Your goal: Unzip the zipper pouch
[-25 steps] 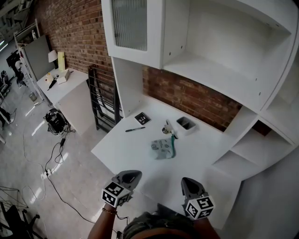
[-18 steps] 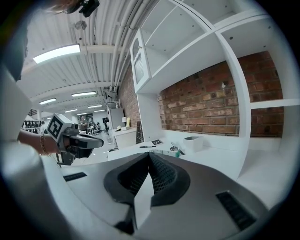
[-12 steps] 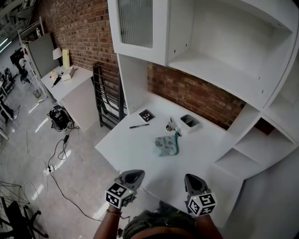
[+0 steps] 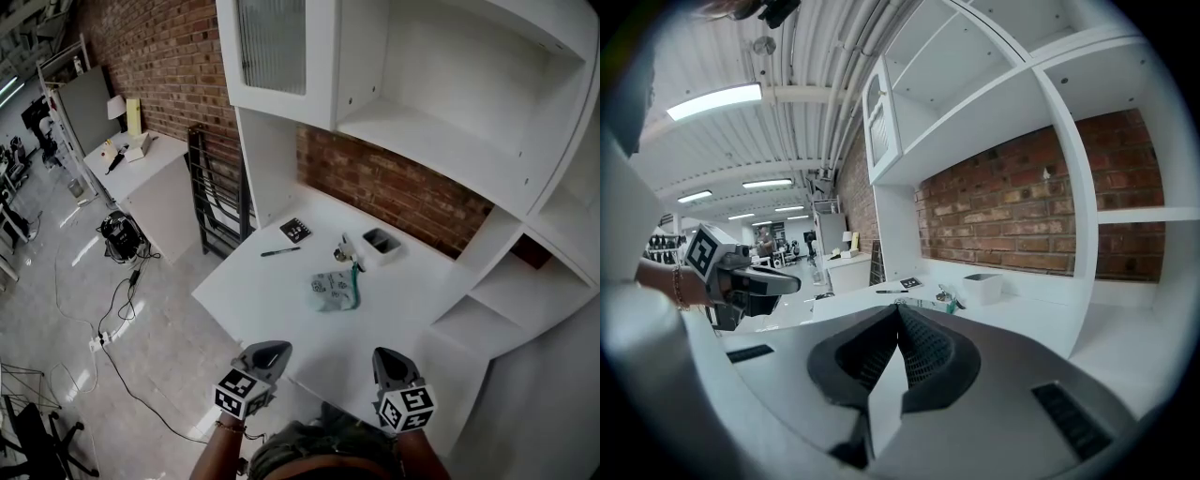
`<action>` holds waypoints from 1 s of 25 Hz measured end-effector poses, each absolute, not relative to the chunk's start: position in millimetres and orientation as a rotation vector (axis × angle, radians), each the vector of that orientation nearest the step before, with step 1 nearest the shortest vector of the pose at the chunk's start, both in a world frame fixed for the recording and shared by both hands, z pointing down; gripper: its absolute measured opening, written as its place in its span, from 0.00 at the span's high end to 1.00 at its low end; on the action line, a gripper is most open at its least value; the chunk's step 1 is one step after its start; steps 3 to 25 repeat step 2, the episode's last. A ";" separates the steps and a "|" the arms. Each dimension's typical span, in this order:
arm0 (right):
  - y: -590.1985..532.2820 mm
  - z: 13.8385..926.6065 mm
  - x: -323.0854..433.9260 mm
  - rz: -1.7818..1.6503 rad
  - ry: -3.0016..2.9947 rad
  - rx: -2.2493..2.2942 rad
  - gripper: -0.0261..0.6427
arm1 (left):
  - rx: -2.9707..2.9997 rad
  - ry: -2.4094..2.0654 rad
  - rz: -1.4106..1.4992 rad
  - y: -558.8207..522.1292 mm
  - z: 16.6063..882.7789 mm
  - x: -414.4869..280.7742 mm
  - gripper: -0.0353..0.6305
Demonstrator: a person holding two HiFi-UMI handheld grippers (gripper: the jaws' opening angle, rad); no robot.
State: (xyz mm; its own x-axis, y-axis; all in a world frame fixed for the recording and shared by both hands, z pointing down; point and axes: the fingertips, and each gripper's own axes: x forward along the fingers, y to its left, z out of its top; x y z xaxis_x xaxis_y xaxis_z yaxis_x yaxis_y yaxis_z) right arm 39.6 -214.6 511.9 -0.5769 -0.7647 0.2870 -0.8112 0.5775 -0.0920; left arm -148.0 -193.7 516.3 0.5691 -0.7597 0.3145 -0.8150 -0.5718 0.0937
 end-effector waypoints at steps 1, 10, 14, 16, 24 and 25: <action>-214.6 511.9 39.8 0.309 -2.591 1.314 0.96 | 2.585 -1.310 0.345 -192.3 515.7 -146.4 0.94; -214.6 512.0 40.1 0.302 -2.589 1.313 0.96 | 2.596 -1.305 0.336 -190.8 515.0 -144.7 0.94; -214.6 512.0 40.1 0.302 -2.589 1.313 0.96 | 2.596 -1.305 0.336 -190.8 515.0 -144.7 0.94; -214.6 512.0 40.1 0.302 -2.589 1.313 0.96 | 2.596 -1.305 0.336 -190.8 515.0 -144.7 0.94; -214.6 512.0 40.1 0.302 -2.589 1.313 0.96 | 2.596 -1.305 0.336 -190.8 515.0 -144.7 0.94; -214.6 512.0 40.1 0.302 -2.589 1.313 0.96 | 2.596 -1.305 0.336 -190.8 515.0 -144.7 0.94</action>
